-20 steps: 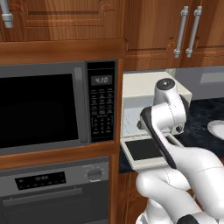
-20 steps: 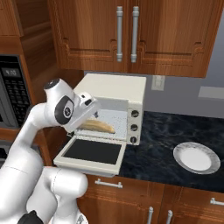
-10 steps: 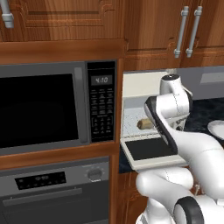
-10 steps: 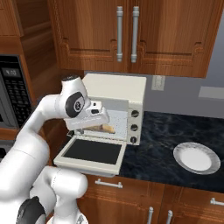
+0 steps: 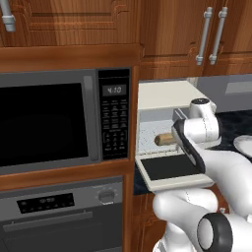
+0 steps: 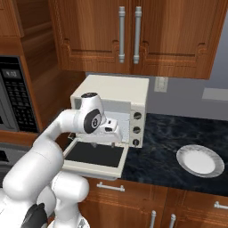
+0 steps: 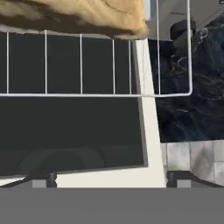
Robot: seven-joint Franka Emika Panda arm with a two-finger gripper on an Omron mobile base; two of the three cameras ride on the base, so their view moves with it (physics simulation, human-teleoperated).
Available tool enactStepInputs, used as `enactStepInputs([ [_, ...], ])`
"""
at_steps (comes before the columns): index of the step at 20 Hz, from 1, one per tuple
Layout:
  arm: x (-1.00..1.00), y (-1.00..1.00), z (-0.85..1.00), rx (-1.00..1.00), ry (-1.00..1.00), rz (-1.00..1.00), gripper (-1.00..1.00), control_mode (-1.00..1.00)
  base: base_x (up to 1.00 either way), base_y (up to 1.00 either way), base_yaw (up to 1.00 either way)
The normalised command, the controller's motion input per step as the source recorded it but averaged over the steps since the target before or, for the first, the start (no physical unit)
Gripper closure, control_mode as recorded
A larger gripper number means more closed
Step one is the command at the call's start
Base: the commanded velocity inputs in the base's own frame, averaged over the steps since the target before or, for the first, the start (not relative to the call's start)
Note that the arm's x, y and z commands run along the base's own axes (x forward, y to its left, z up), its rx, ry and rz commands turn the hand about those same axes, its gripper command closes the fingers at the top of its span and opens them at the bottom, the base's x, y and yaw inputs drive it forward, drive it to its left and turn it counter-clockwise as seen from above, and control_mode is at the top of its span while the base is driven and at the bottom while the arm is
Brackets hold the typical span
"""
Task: Pull the toaster oven rack outwards. Pick up the baguette from the plate and place it on the toaster oven rack. Close the toaster oven door fully and set the temperature to the lowest setting.
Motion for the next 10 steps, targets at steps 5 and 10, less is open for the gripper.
enactStepInputs([
  [5,0.0,-0.16,-0.65,0.01,0.0,-0.12,-1.0,-1.0,0.0,0.0,0.0],
  [10,0.0,-0.01,-0.52,0.06,-0.01,-0.15,-1.0,-1.0,0.0,0.0,0.0],
])
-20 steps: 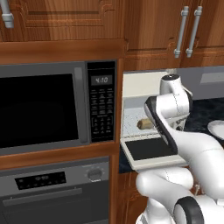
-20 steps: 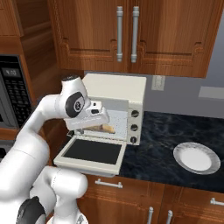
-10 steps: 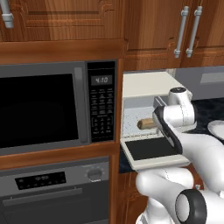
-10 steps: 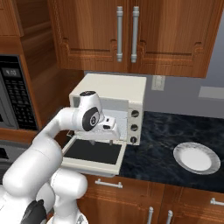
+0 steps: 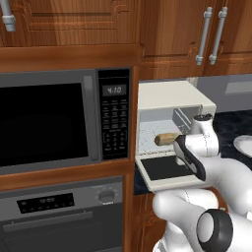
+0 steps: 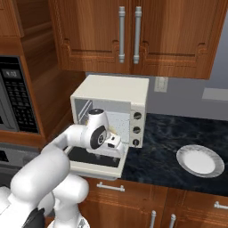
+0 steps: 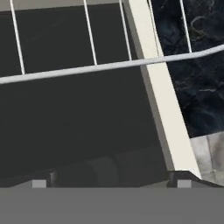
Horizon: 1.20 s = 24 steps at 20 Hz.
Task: Pull the toaster oven rack outwards. Pick up the baguette from the plate and place it on the toaster oven rack. Close the toaster oven door fully and set the temperature to the lowest setting.
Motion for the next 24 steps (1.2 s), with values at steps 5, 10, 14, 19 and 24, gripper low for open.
enactStepInputs([
  [5,0.14,-0.02,-0.28,0.03,-0.05,-0.21,-1.0,-1.0,0.0,0.0,0.0],
  [10,0.27,0.0,0.0,0.0,0.0,-0.21,-1.0,-1.0,0.0,0.0,0.0],
  [14,0.45,0.0,0.0,0.0,0.02,-0.1,-1.0,-1.0,0.0,0.0,0.0],
  [19,0.52,0.0,0.0,0.0,0.0,0.02,-1.0,-1.0,0.0,0.0,0.0],
  [24,0.63,0.0,0.05,0.0,0.0,0.05,-1.0,-1.0,0.0,0.0,0.0],
])
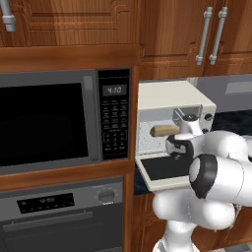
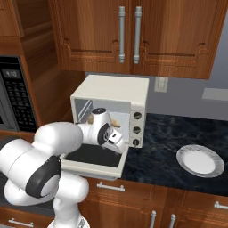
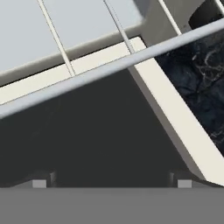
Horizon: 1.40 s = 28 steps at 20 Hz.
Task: Pull the toaster oven rack outwards. Pick up the baguette from the plate and place it on the toaster oven rack. Close the toaster oven door fully and set the temperature to the lowest setting.
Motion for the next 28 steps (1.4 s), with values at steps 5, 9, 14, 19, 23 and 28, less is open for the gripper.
enactStepInputs([
  [5,0.65,0.0,0.1,0.0,0.0,0.03,-1.0,-1.0,0.0,0.0,0.0],
  [9,0.61,0.0,0.07,0.0,0.0,0.0,-1.0,-1.0,0.0,0.0,0.0],
  [14,0.41,0.0,0.0,0.0,0.0,0.0,-1.0,-1.0,0.0,0.0,0.0],
  [19,-0.01,0.0,0.0,0.0,-0.05,0.0,-1.0,-1.0,0.0,0.0,0.0],
  [23,-0.3,-0.05,0.0,0.0,0.0,0.0,-1.0,-1.0,0.0,0.0,0.0],
  [28,-0.77,-0.36,0.36,-0.06,0.03,0.0,-1.0,-1.0,0.0,0.0,0.0],
])
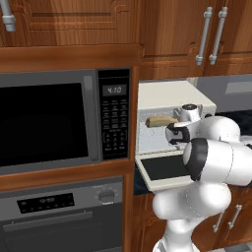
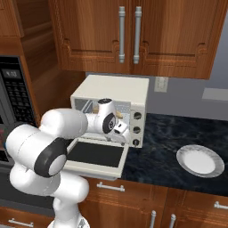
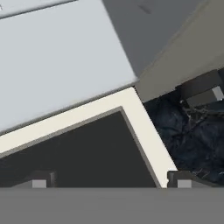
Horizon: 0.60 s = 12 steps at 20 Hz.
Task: Pull the toaster oven rack outwards. Pick up the baguette from the plate and place it on the toaster oven rack. Close the toaster oven door fully and set the temperature to the lowest setting.
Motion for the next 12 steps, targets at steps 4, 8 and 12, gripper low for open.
enactStepInputs([
  [4,-0.89,-0.36,0.44,-0.13,0.2,0.0,-1.0,-1.0,0.0,0.0,0.0],
  [8,0.0,-0.42,0.0,-0.16,0.62,0.0,-1.0,-1.0,0.0,0.0,0.0],
  [12,-0.67,-0.79,0.01,0.11,0.27,0.0,-1.0,-1.0,0.0,0.0,0.0],
])
